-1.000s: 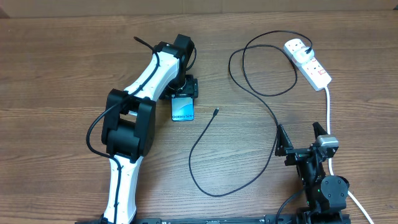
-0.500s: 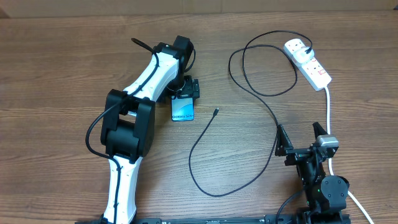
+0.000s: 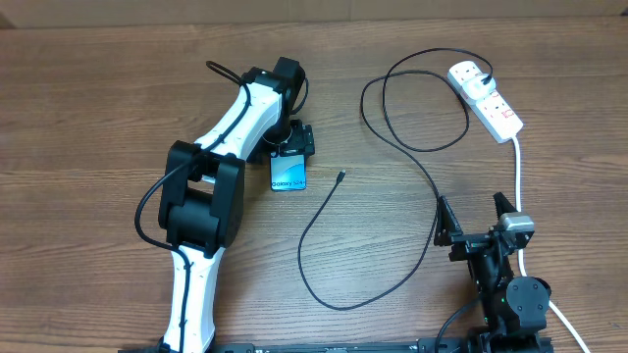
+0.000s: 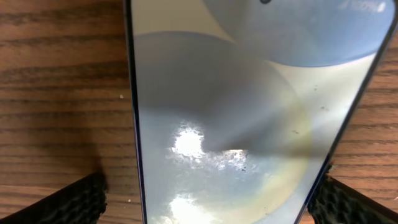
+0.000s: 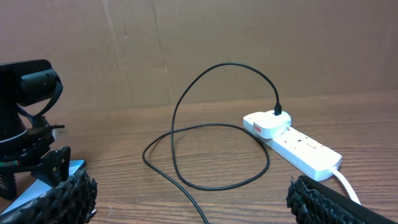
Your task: Plug charger to phone and switch on socket
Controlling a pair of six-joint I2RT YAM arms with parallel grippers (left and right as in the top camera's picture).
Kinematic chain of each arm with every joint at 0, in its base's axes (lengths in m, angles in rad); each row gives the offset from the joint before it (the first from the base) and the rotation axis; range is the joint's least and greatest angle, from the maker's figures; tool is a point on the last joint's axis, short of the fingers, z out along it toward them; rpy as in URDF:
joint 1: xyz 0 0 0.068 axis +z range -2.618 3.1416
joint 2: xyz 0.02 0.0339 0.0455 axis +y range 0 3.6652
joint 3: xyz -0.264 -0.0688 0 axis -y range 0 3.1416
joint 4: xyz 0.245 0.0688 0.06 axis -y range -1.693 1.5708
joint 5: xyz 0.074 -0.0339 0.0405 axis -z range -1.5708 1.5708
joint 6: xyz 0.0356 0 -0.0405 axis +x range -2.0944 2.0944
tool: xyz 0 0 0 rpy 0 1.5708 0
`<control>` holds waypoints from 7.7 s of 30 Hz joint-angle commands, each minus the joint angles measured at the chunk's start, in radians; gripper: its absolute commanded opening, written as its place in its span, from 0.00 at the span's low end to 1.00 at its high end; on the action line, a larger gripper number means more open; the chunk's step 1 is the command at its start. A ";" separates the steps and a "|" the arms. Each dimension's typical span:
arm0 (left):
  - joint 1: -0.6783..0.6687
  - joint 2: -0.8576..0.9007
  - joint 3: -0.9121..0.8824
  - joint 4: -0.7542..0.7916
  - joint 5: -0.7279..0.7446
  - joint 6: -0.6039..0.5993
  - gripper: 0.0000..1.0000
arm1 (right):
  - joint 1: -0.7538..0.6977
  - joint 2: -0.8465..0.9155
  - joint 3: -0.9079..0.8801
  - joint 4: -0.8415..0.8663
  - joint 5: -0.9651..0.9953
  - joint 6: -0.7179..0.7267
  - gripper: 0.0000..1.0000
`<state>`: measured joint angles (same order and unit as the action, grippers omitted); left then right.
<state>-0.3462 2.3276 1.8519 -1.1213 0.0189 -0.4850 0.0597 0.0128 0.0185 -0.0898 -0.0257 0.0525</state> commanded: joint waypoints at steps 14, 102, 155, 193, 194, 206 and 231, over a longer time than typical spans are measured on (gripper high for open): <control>-0.002 0.023 -0.066 0.037 -0.023 -0.018 0.79 | -0.002 -0.010 -0.010 0.006 0.003 0.003 1.00; 0.130 0.019 0.239 -0.314 1.318 0.087 0.66 | -0.001 0.844 1.190 -0.836 -0.762 0.134 1.00; 0.110 0.019 0.239 -0.306 1.368 -0.036 0.67 | 0.726 1.470 1.226 -0.539 0.633 0.837 0.59; 0.110 0.019 0.239 -0.258 1.357 -0.037 0.66 | 0.726 1.470 1.226 -0.523 0.570 0.838 0.20; 0.110 0.019 0.239 -0.258 1.358 -0.037 0.66 | 0.726 1.470 1.226 -0.521 0.570 0.838 0.18; 0.109 0.019 0.239 -0.259 1.358 -0.040 0.66 | 0.726 1.470 1.226 -0.514 0.570 0.838 0.16; 0.102 0.019 0.239 -0.266 1.361 -0.039 0.66 | 0.724 1.471 1.226 -0.513 0.574 0.838 0.10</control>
<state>-0.2359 2.3417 2.0624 -1.3842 1.3285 -0.5220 0.7815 1.4902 1.2232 -0.6071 0.5392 0.8898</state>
